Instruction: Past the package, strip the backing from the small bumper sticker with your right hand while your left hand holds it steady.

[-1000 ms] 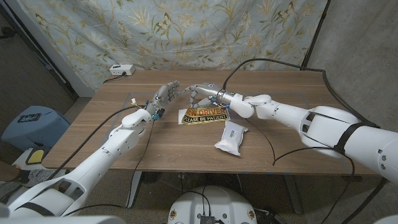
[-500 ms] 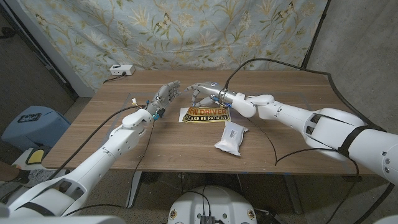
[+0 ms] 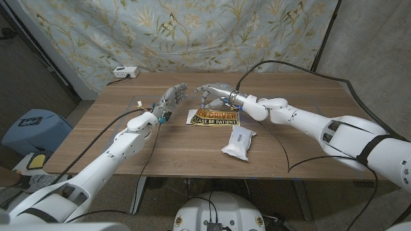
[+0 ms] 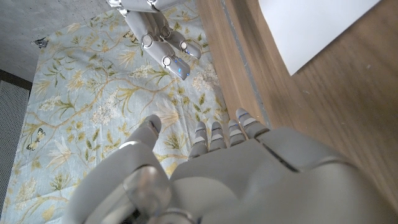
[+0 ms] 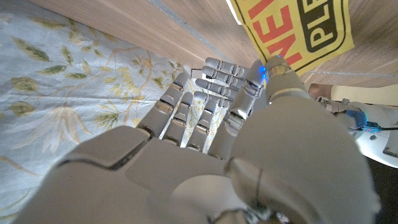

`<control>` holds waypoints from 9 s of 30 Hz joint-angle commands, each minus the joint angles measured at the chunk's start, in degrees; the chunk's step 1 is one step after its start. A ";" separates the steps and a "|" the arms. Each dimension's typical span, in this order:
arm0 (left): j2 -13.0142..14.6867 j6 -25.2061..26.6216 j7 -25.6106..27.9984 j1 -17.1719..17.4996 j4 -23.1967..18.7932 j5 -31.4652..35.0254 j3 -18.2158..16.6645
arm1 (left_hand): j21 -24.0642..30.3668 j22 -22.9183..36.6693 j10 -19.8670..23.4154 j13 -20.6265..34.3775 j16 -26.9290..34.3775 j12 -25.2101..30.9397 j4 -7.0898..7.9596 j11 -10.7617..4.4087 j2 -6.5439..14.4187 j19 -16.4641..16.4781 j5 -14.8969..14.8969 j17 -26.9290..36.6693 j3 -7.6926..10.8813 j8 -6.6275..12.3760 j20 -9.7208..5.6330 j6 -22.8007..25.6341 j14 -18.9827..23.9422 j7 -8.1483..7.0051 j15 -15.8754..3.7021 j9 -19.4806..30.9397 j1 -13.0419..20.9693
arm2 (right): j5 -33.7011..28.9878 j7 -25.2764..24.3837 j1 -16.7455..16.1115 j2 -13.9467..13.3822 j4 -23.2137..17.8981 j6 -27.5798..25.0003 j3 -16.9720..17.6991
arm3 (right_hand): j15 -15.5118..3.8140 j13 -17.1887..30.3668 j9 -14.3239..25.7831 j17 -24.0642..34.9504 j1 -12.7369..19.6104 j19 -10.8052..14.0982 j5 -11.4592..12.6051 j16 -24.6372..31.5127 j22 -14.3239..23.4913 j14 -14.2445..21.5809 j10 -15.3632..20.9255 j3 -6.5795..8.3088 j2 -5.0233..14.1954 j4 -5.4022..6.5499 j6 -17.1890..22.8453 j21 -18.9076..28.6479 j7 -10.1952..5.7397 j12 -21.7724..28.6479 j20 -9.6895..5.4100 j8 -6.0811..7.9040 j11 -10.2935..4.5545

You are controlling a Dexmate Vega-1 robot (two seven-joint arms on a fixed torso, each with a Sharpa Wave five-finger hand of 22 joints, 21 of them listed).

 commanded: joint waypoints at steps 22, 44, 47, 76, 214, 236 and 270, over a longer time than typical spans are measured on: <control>-1.24 1.17 -1.31 -0.85 0.85 -1.33 0.34 | 0.02 0.29 0.39 0.37 0.08 0.10 -0.47 1.12 0.06 0.14 0.12 0.26 -0.25 0.07 0.33 0.83 0.09 -0.07 0.66 0.25 0.48 | -0.90 4.02 -5.96 -6.26 -13.56 -2.89 8.24 | -5.82 0.01 0.21 0.29 0.46 -0.08 0.35 0.18 0.28 0.27 1.09 -0.69 0.30 0.03 -0.03 -0.22 -0.43 -0.47 -1.34 -0.40 0.07; 1.44 8.71 3.76 2.14 -6.42 -4.46 -1.26 | 0.38 0.28 1.94 0.45 0.42 0.65 -1.17 2.25 -1.15 1.21 0.28 0.23 -0.95 0.38 1.52 2.28 1.55 0.71 1.95 0.23 0.39 | -1.53 5.30 -8.24 -8.61 -18.09 -4.12 11.49 | -5.79 0.02 0.25 0.37 0.56 -0.02 0.41 0.22 0.29 0.35 1.36 -1.01 0.46 0.11 -0.05 -0.23 -0.48 -0.71 -1.28 -0.58 -0.10; 1.52 9.86 3.78 2.62 -7.03 -6.42 -2.14 | 0.45 0.26 2.29 0.46 0.49 0.75 -1.60 2.51 -1.61 1.60 0.41 0.24 -1.14 0.41 1.75 2.65 2.08 1.42 2.25 0.21 0.45 | -1.65 5.29 -8.36 -8.68 -18.36 -4.25 11.72 | -5.76 0.02 0.25 0.38 0.54 0.01 0.42 0.23 0.29 0.39 1.38 -1.07 0.48 0.14 -0.08 -0.23 -0.44 -0.76 -1.28 -0.62 -0.06; 2.78 28.24 3.99 -0.83 -9.62 -21.38 -4.58 | 1.93 0.49 11.36 0.61 1.47 2.57 -6.23 5.56 -3.90 10.94 2.14 0.45 -1.76 2.27 3.84 15.73 12.99 7.74 2.68 0.44 5.97 | -2.36 4.65 -7.91 -8.30 -18.42 -4.75 12.25 | -5.74 0.04 0.30 0.46 0.73 0.14 0.50 0.23 0.30 0.42 1.49 -1.47 0.66 0.19 -0.22 -0.22 -0.51 -1.11 -1.13 -0.89 -0.09; 4.47 54.86 2.41 -16.48 -5.72 -18.70 2.80 | 9.50 2.58 35.46 7.16 2.12 5.68 -5.83 -0.61 -1.03 29.95 6.16 1.79 -1.88 17.92 4.22 49.47 37.97 3.37 -2.44 17.06 32.66 | -3.92 3.18 -14.41 -15.35 -29.41 -7.33 19.03 | -5.97 0.11 0.46 0.71 1.30 0.74 1.14 -0.29 0.31 1.06 2.02 -2.72 1.14 0.35 -0.13 -0.23 -0.33 -1.79 -1.16 -1.74 0.25; 4.34 54.82 1.05 -17.42 -4.69 -18.06 3.52 | 9.67 2.63 35.04 7.70 1.89 5.29 -5.67 -0.44 -1.05 29.42 5.77 1.78 -1.83 18.96 4.35 49.10 37.50 3.46 -2.09 18.42 32.80 | -5.16 4.24 -15.21 -16.85 -31.83 -7.84 20.10 | -5.99 0.11 0.47 0.74 1.35 0.79 1.26 -0.45 0.31 1.09 2.01 -2.78 1.16 0.36 -0.04 -0.24 -0.51 -1.83 -1.11 -1.81 0.28; 4.47 58.32 -13.33 -25.17 6.46 -13.08 8.63 | 9.76 2.73 33.26 8.63 1.40 4.15 -5.58 1.31 -1.05 27.73 5.29 1.92 -1.86 20.65 5.42 48.34 35.59 3.18 -0.57 20.80 33.09 | -7.35 5.58 -14.85 -18.98 -33.68 -5.77 20.99 | -5.88 0.11 0.47 0.85 1.17 0.69 1.43 -0.73 0.31 1.04 2.03 -3.01 1.16 0.50 0.02 -0.33 -0.81 -1.87 -0.97 -1.98 0.32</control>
